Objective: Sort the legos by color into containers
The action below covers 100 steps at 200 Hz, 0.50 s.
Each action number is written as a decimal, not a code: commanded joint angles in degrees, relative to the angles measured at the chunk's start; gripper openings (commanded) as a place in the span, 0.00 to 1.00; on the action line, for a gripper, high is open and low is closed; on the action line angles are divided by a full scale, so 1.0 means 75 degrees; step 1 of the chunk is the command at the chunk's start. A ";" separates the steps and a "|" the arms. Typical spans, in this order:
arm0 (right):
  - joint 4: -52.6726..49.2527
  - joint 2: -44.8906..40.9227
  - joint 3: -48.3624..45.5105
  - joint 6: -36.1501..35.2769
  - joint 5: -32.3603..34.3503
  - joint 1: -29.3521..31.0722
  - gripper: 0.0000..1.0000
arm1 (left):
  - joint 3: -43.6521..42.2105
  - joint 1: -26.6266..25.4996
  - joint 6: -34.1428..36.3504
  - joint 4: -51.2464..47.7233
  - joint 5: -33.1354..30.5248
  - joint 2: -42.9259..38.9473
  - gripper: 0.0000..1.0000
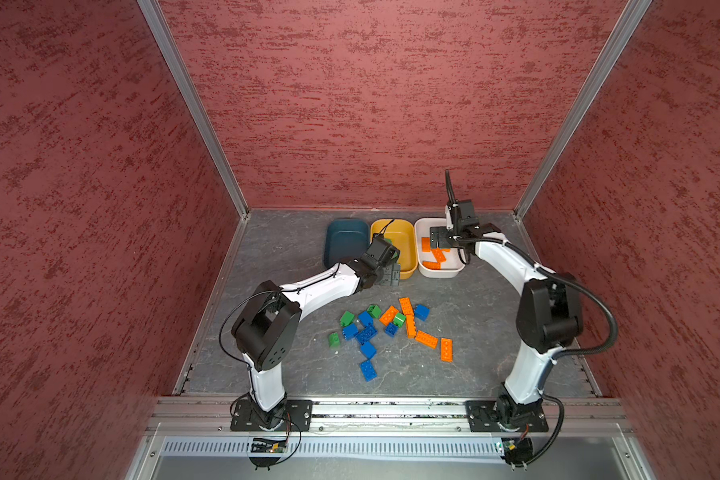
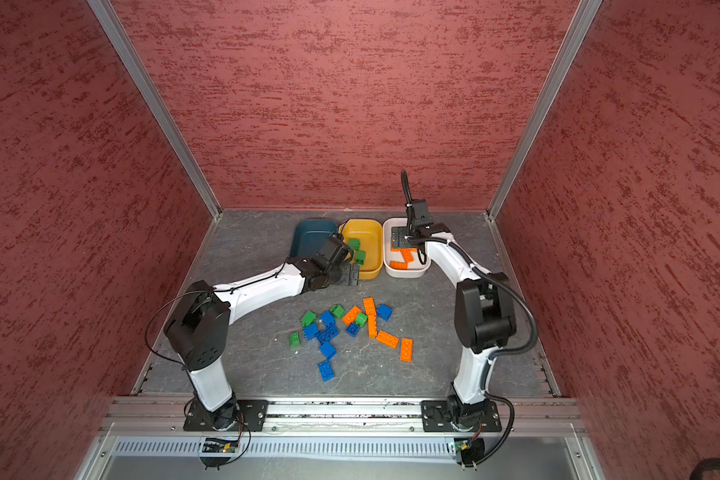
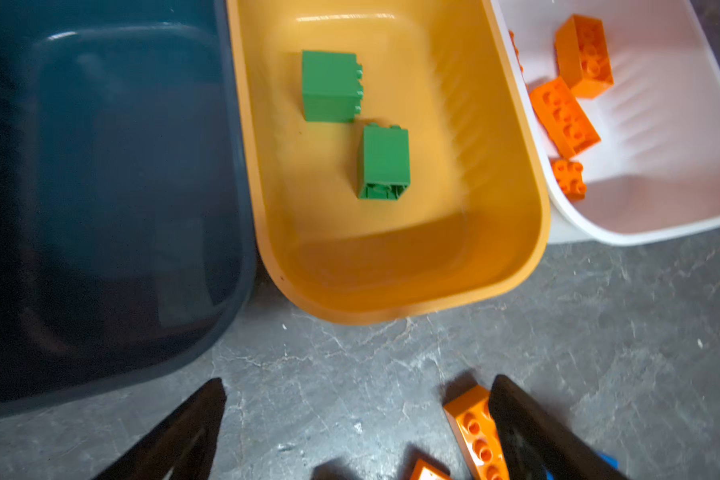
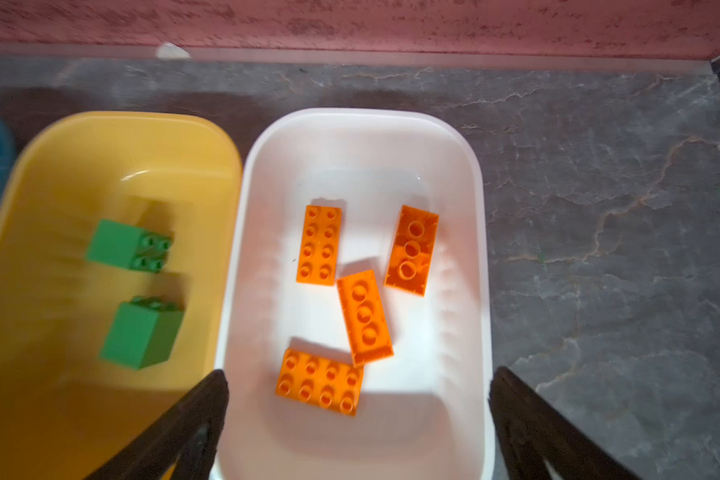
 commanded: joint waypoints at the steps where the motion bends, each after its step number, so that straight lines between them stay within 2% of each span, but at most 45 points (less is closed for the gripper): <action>1: 0.2792 -0.1394 -0.1905 0.0519 -0.0213 0.0016 0.99 | -0.0321 -0.0222 0.0998 -0.0108 0.0671 -0.0198 0.99; 15: 0.4182 -0.2406 -0.3378 0.0969 0.0162 -0.0010 0.99 | -0.0411 -0.0365 0.1370 -0.0287 0.1223 -0.0211 0.99; 31: 0.4896 -0.3199 -0.4367 0.1654 0.0361 -0.0028 0.99 | -0.0324 -0.0580 0.1659 -0.0543 0.1618 -0.0112 1.00; 49: 0.5255 -0.3797 -0.5067 0.1910 0.0117 -0.0034 0.99 | -0.0153 -0.0964 0.2058 -0.0518 0.1730 0.0018 0.99; 72: 0.4951 -0.4315 -0.5499 0.2366 0.0418 -0.0033 0.99 | 0.0380 -0.1234 0.2272 -0.0501 0.1652 0.0482 0.91; 100: 0.3962 -0.4878 -0.5766 0.2974 0.1788 -0.0095 0.99 | 0.1106 -0.1360 0.2152 -0.0590 0.1575 0.1186 0.80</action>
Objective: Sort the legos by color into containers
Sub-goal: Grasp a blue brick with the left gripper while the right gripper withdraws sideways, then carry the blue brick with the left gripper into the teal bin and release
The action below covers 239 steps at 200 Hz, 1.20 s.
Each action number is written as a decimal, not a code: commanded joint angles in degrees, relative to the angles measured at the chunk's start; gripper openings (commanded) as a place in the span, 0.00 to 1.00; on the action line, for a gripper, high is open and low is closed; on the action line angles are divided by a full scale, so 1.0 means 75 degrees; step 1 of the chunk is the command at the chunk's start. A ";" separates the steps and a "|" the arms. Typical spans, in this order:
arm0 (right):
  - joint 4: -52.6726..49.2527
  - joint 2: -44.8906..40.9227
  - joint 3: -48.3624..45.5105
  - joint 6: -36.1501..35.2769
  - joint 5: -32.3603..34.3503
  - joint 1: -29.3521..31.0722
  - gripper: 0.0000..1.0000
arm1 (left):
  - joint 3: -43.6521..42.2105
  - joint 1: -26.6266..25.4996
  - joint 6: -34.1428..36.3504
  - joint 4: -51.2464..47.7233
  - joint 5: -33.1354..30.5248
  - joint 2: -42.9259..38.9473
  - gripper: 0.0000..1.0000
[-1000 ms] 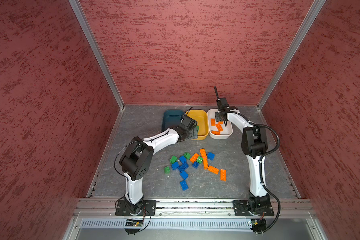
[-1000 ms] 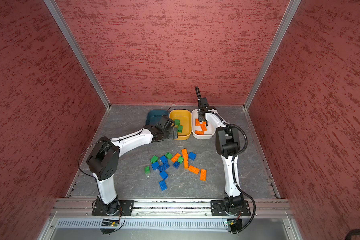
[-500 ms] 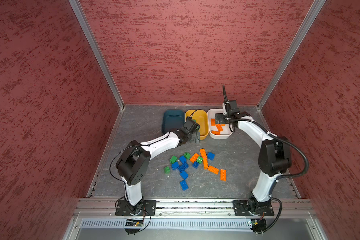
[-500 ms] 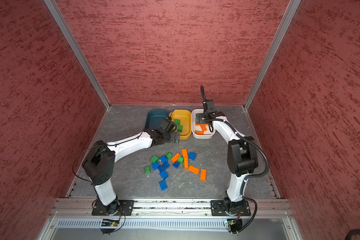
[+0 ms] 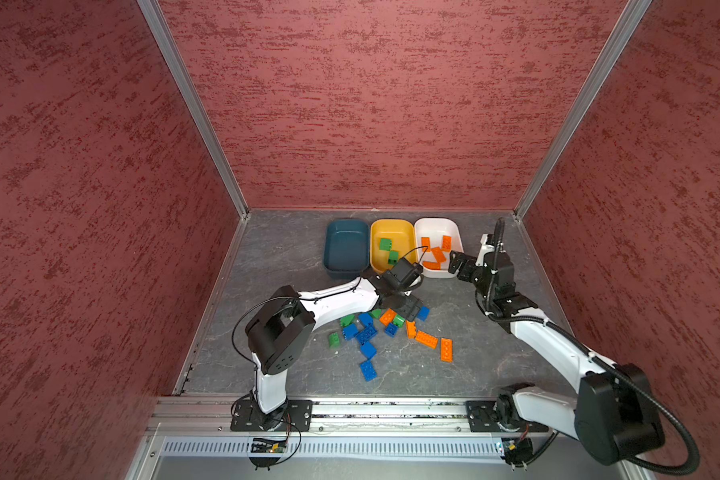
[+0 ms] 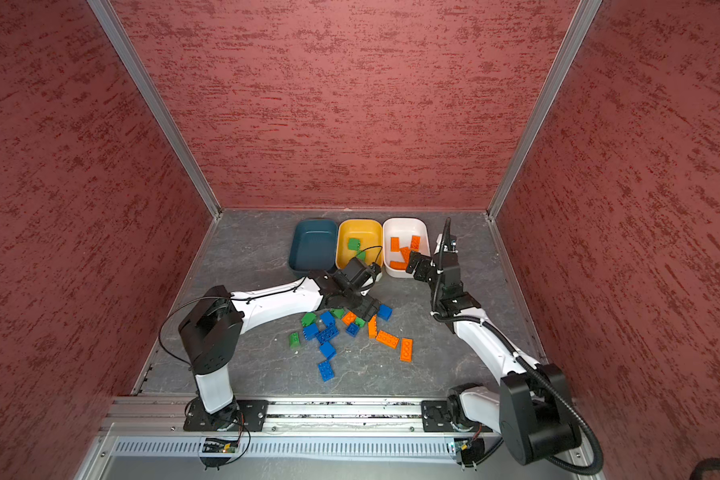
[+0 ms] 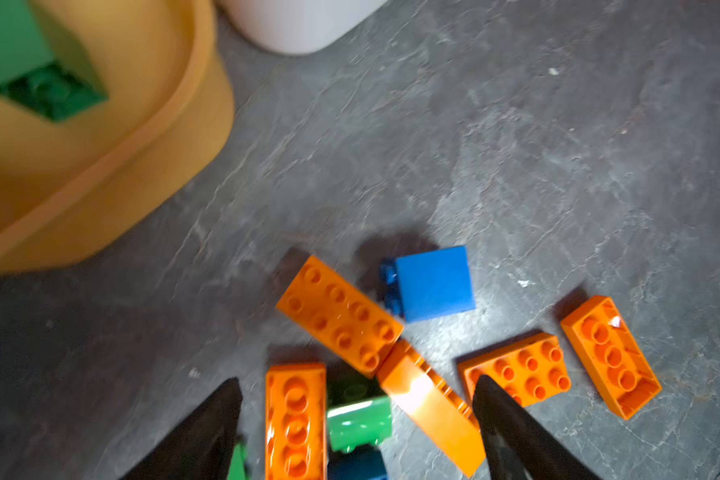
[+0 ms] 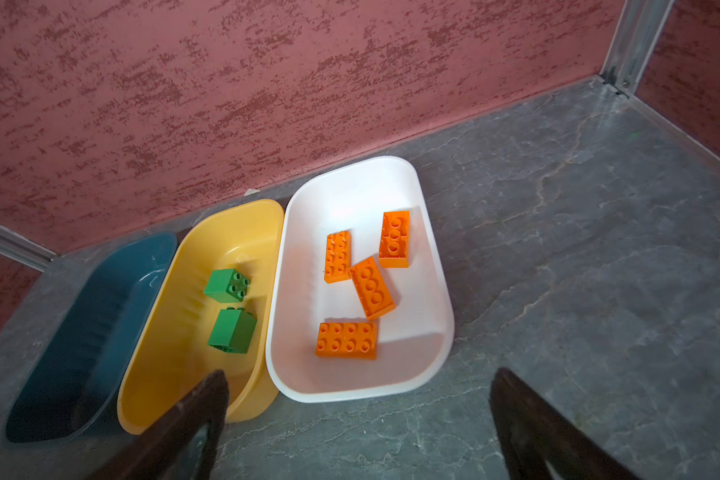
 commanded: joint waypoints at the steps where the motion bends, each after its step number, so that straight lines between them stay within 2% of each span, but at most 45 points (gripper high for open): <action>1: -0.0250 -0.0497 -0.0161 0.0827 0.1274 -0.0071 0.99 | 0.0527 -0.0048 0.0213 -0.0033 -0.0003 0.0580 0.80; 39: -0.0184 -0.1242 -0.0793 0.0982 0.1533 -0.0201 0.99 | 0.1465 -0.0339 0.0429 -0.0431 -0.0303 0.1497 0.71; 69: -0.0300 -0.1430 -0.0839 0.0995 0.1599 -0.0194 0.99 | 0.2097 -0.0563 0.0459 -0.0925 -0.1044 0.2164 0.64; 96: -0.0326 -0.1416 -0.0816 0.0997 0.1561 -0.0195 0.99 | 0.2390 -0.0616 0.0448 -0.1203 -0.1019 0.2531 0.56; 116: -0.0359 -0.1385 -0.0781 0.0974 0.1511 -0.0193 0.99 | 0.2357 -0.0636 0.0382 -0.1264 -0.0986 0.2525 0.56; 136: -0.0359 -0.1340 -0.0752 0.0959 0.1458 -0.0203 0.99 | 0.2169 -0.0593 0.0266 -0.1174 -0.0937 0.2380 0.65; 148: -0.0357 -0.1292 -0.0734 0.0959 0.1412 -0.0199 0.99 | 0.2062 -0.0555 0.0191 -0.1104 -0.0792 0.2294 0.66; 170: -0.0393 -0.1202 -0.0666 0.0984 0.1304 -0.0196 0.99 | 0.1902 -0.0467 0.0132 -0.1047 -0.0596 0.2256 0.57; 206: -0.0499 -0.1097 -0.0573 0.0959 0.1128 -0.0200 0.99 | 0.1618 -0.0287 -0.0011 -0.0969 -0.0377 0.1974 0.56; 239: -0.0555 -0.0933 -0.0474 0.0923 0.0873 -0.0193 0.99 | 0.1437 -0.0146 -0.0163 -0.0781 -0.0334 0.1651 0.47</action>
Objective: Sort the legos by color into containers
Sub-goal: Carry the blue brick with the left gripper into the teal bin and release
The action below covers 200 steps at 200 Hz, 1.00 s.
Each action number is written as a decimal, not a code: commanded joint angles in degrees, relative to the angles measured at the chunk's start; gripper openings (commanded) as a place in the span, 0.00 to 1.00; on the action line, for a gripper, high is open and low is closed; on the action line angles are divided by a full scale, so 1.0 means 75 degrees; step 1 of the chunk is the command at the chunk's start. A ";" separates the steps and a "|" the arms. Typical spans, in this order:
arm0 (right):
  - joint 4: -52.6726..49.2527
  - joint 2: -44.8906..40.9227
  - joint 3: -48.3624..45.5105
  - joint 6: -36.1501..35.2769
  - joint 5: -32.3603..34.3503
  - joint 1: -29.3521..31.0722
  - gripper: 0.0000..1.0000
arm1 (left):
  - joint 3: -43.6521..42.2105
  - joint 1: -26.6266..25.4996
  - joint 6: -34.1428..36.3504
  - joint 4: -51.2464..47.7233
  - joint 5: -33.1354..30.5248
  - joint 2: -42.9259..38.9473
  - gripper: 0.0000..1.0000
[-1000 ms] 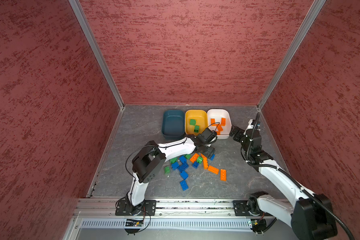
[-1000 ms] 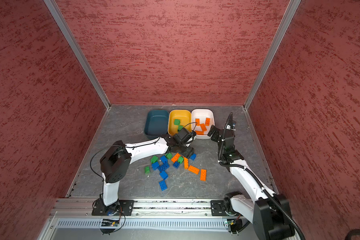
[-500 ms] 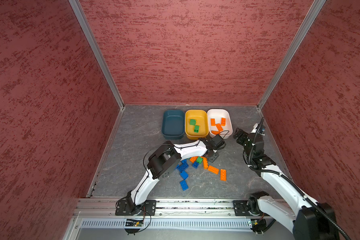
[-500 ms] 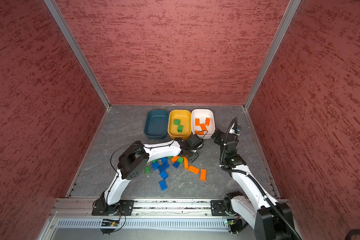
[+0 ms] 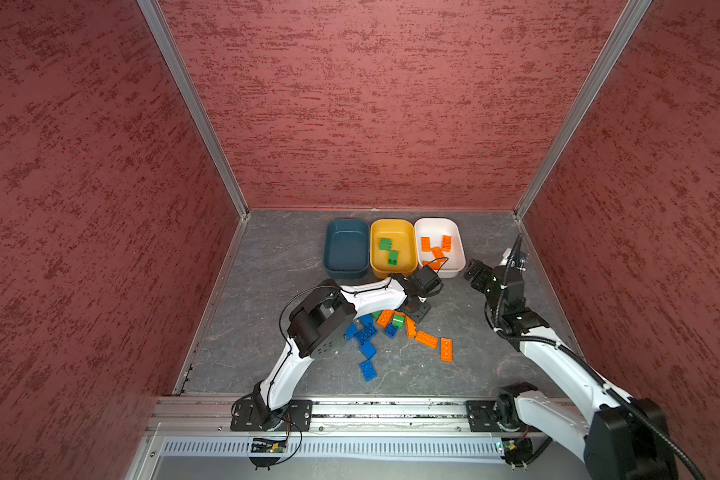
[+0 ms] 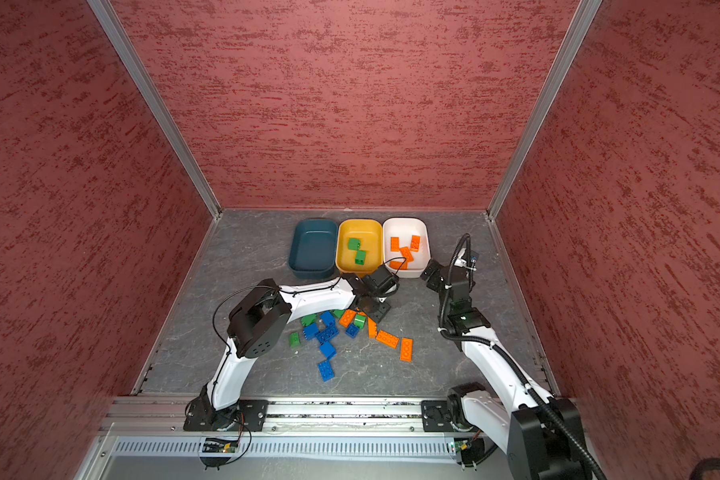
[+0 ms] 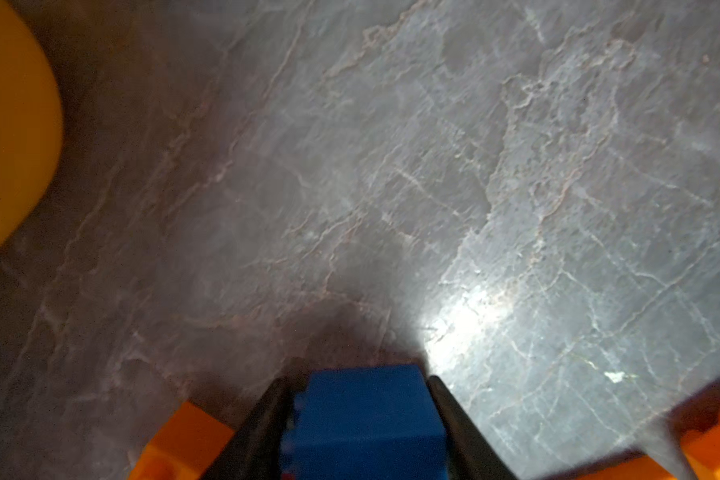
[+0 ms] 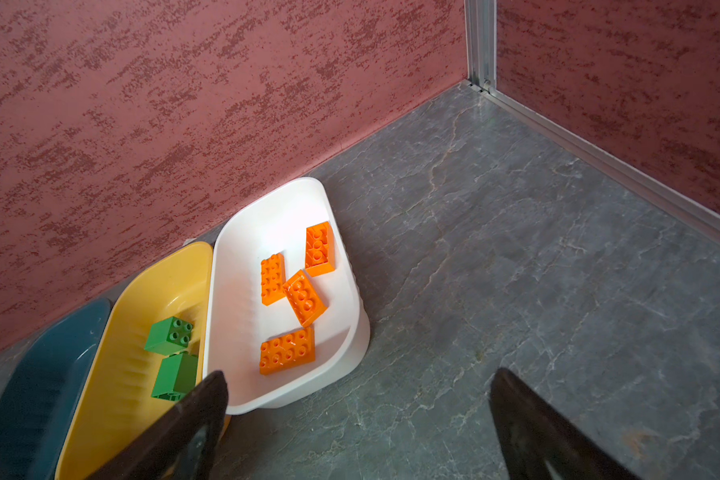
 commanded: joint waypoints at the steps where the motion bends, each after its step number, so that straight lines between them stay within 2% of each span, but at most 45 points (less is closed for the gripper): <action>1: -0.0085 0.0108 0.0361 0.0058 -0.0282 -0.0011 0.99 | -0.0134 0.0126 -0.0226 0.0074 0.0126 -0.0395 0.47; 24: -0.0098 0.0244 0.0503 -0.0115 -0.0758 -0.0017 0.99 | -0.0197 0.0180 -0.0346 0.0257 0.0102 -0.0600 0.41; 60: -0.0133 0.0412 0.0705 -0.0633 -0.2208 -0.0004 0.99 | -0.0583 0.0380 -0.0480 0.0772 -0.0022 -0.1424 0.36; 97: -0.0180 0.0692 0.0794 -0.0738 -0.3247 0.0424 0.99 | -0.1007 0.1166 -0.0660 0.1114 -0.0560 -0.2466 0.36; 143: -0.0134 0.1627 0.1193 -0.0565 -0.2625 0.1596 0.99 | -0.0950 0.2496 -0.0981 0.1292 -0.2099 -0.2528 0.36; 200: -0.0482 0.2228 0.1749 -0.0344 -0.1758 0.1841 0.99 | 0.0272 0.3795 -0.1697 0.0836 -0.1754 -0.1121 0.37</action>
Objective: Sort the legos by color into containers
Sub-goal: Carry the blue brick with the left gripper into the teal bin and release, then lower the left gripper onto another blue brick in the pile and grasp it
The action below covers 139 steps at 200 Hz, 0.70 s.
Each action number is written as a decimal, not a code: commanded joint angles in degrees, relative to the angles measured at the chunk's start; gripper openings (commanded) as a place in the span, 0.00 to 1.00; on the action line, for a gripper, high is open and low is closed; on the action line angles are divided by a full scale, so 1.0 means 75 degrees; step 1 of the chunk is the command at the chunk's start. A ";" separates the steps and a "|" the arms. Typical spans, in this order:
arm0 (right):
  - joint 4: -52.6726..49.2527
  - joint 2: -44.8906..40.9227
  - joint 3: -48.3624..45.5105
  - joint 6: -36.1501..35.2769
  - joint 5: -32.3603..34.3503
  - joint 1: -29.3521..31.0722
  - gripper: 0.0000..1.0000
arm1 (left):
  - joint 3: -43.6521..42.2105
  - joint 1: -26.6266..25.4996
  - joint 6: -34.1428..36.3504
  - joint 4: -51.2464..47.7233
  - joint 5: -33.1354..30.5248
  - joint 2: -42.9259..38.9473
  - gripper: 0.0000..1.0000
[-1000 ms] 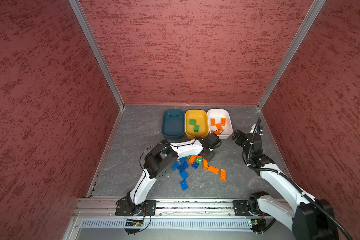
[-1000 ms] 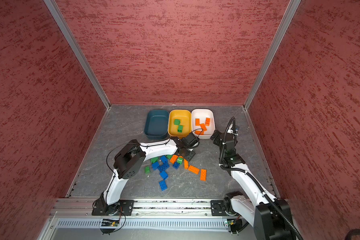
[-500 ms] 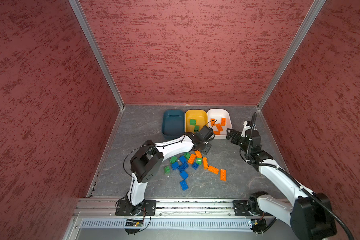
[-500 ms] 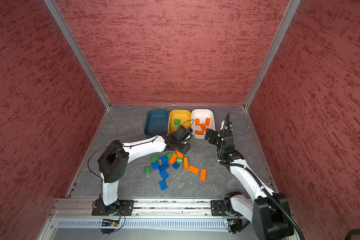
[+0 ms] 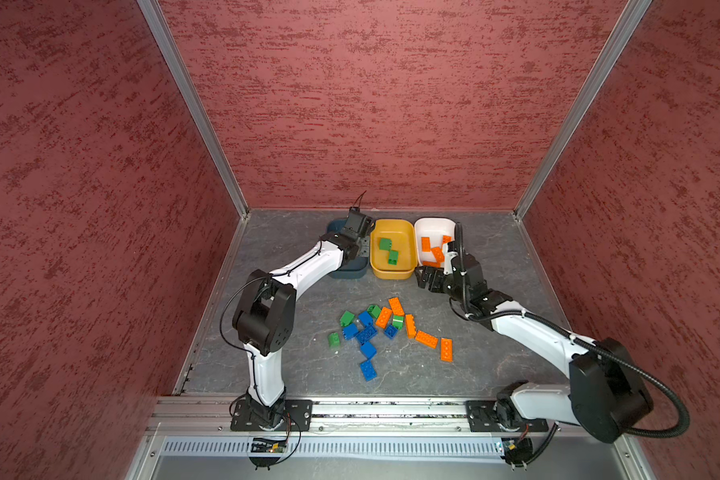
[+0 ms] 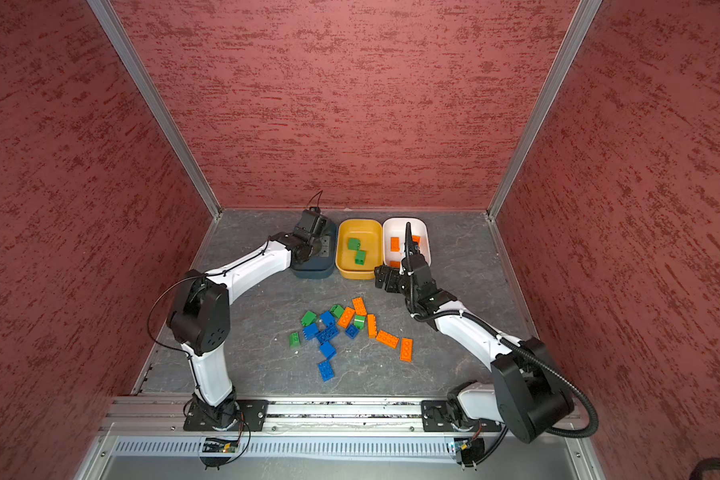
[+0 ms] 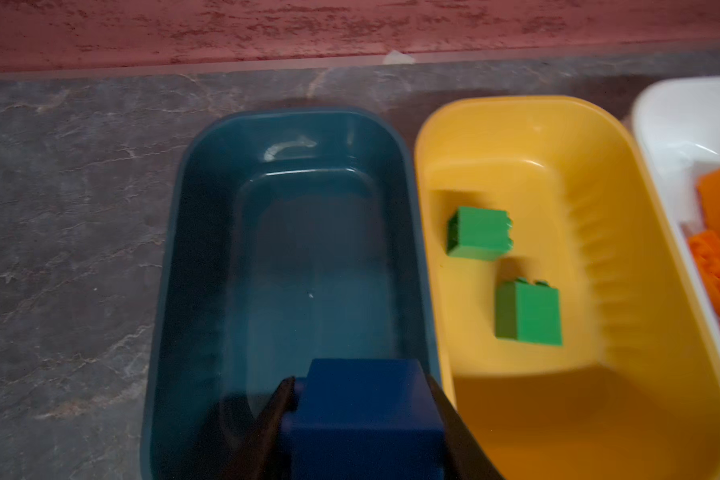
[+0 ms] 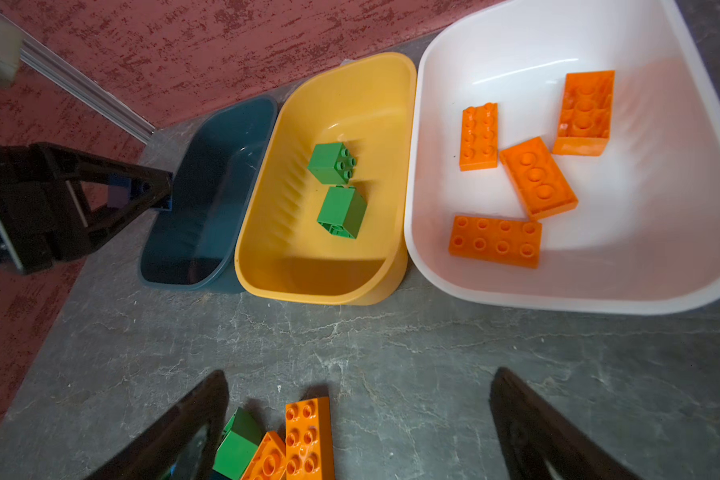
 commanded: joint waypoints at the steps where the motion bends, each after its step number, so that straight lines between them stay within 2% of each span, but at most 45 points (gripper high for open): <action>1: -0.0233 -0.0011 0.0286 0.0086 0.0595 0.0016 0.99 | 0.0680 0.0266 -0.0426 -0.0339 0.0107 0.0612 0.37; 10: -0.0276 -0.0043 0.0292 0.0048 0.0641 0.0007 0.99 | 0.0965 0.0383 -0.0472 -0.0491 0.0242 0.0876 0.40; 32: -0.0220 -0.0189 0.0178 -0.0025 0.0591 0.0015 0.99 | 0.1535 0.0509 -0.0486 -0.0798 0.0586 0.1249 0.55; 64: -0.0172 -0.0177 0.0034 -0.0501 -0.0126 0.0012 0.99 | 0.1506 0.0376 -0.0383 -0.0698 0.0877 0.0974 0.72; 89: -0.0209 -0.0147 -0.0048 -0.0492 -0.0284 0.0029 0.99 | 0.0924 0.0098 -0.0161 -0.0720 0.0922 0.0355 0.86; 114: -0.0057 -0.0135 -0.0188 -0.0434 -0.0314 0.0027 0.99 | -0.0440 -0.0318 0.0760 -0.0583 0.1185 -0.0781 0.99; 139: 0.0576 -0.0127 -0.0539 -0.0572 -0.0843 0.0022 0.99 | -0.1520 -0.0834 0.2277 -0.1176 0.2335 -0.1712 0.99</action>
